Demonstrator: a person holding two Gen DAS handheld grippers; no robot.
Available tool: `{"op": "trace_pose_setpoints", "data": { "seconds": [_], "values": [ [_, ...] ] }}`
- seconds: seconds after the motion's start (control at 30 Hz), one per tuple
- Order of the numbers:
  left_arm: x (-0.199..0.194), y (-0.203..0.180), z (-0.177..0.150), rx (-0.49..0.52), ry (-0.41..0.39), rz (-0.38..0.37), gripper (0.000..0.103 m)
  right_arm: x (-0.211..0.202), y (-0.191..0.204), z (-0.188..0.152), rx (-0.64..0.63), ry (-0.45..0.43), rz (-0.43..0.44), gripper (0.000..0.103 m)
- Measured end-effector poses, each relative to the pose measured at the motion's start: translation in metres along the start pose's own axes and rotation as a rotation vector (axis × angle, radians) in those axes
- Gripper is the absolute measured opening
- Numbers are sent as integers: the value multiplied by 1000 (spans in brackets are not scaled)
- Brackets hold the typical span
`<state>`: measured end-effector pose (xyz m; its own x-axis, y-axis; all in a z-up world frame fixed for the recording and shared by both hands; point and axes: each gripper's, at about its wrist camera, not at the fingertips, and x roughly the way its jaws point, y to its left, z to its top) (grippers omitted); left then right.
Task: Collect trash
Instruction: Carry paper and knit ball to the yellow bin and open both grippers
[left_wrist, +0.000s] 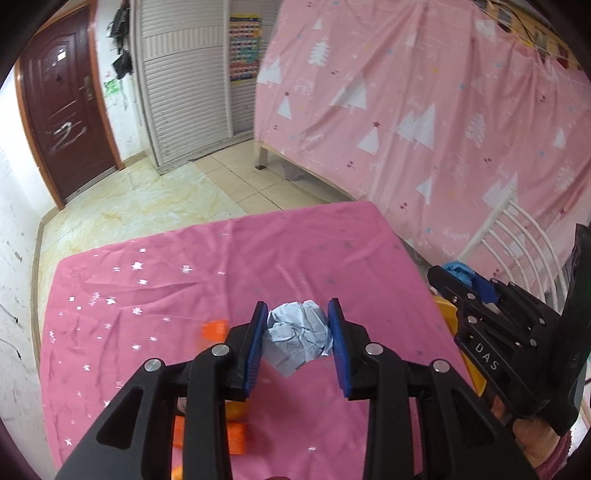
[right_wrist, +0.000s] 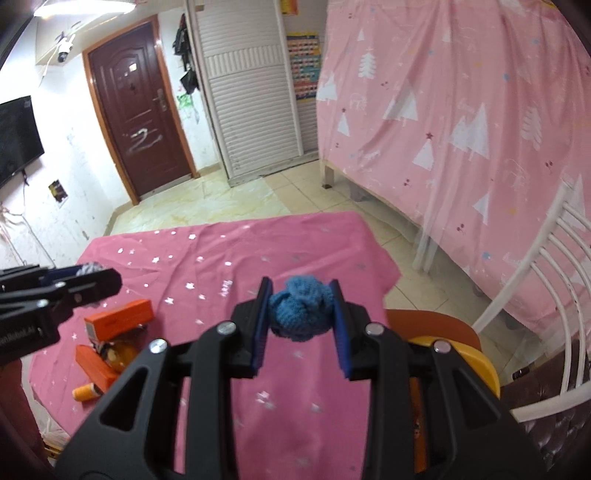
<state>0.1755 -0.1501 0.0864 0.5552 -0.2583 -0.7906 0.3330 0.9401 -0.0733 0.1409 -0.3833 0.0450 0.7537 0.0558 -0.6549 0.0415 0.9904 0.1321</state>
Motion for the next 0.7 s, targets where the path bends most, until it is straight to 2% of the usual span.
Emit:
{"op": "trace_pose_setpoints", "data": {
  "seconds": [0.3,0.7],
  "values": [
    [21,-78,-7,106,57,-69,27,-16,-69,-36,107,7,-54,29],
    [59,-167,-18,222,138,-102,27,-2,-140,-84,208,82,-92,29]
  ]
}}
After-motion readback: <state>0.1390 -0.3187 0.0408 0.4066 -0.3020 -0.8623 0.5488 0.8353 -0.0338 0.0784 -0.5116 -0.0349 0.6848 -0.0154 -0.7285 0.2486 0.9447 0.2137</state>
